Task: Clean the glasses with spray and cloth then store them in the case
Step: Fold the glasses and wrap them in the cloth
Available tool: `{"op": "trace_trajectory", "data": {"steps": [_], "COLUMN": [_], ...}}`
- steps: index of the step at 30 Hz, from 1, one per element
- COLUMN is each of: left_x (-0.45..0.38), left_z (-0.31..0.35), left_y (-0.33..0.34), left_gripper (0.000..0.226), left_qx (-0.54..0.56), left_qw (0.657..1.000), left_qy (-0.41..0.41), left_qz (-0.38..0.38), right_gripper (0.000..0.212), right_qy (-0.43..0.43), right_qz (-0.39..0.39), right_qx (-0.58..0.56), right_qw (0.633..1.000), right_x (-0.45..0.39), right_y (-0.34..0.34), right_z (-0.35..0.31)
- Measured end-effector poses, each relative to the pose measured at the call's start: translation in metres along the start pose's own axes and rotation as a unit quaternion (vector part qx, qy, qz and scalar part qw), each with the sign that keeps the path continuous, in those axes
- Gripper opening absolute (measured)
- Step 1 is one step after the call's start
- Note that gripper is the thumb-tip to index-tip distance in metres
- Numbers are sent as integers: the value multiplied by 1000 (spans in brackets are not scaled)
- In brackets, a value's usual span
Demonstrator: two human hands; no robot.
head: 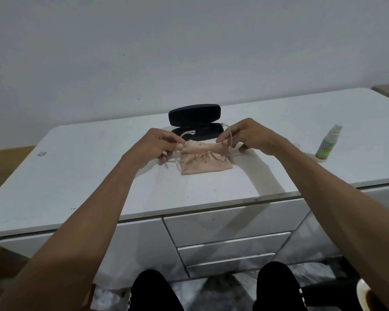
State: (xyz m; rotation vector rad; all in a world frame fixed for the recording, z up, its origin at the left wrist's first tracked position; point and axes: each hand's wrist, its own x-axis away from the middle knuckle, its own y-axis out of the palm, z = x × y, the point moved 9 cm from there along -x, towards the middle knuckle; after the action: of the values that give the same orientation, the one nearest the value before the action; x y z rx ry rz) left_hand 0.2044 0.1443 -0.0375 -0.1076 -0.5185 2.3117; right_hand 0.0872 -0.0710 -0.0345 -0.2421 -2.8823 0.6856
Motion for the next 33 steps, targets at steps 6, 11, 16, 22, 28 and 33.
{"op": "trace_trajectory", "data": {"steps": [6,11,16,22,28,33], "left_x": [2,8,10,12,13,14], "left_z": [-3,5,6,3,1,-1], "left_y": [6,15,19,24,24,21], "left_gripper": [22,38,39,60,71,70], "left_qx": [6,-23,-25,25,14,33], "left_qw": [999,998,997,995,996,997], "left_qy": [-20,-9,2,-36,-63,-53], "left_qz": [-25,-57,-68,-86,-65,-51], "right_gripper": [35,39,44,53,53,38], "right_qy": [15,7,-7,13,11,6], "right_qz": [6,-13,-15,-16,-51,-43], "right_qx": [-5,17,8,29,66,53], "right_qw": [1000,1000,1000,999,996,998], "right_x": [7,8,9,10,13,15], "right_y": [-1,4,6,9,19,20], "right_z": [4,2,1,4,-3,-4]}}
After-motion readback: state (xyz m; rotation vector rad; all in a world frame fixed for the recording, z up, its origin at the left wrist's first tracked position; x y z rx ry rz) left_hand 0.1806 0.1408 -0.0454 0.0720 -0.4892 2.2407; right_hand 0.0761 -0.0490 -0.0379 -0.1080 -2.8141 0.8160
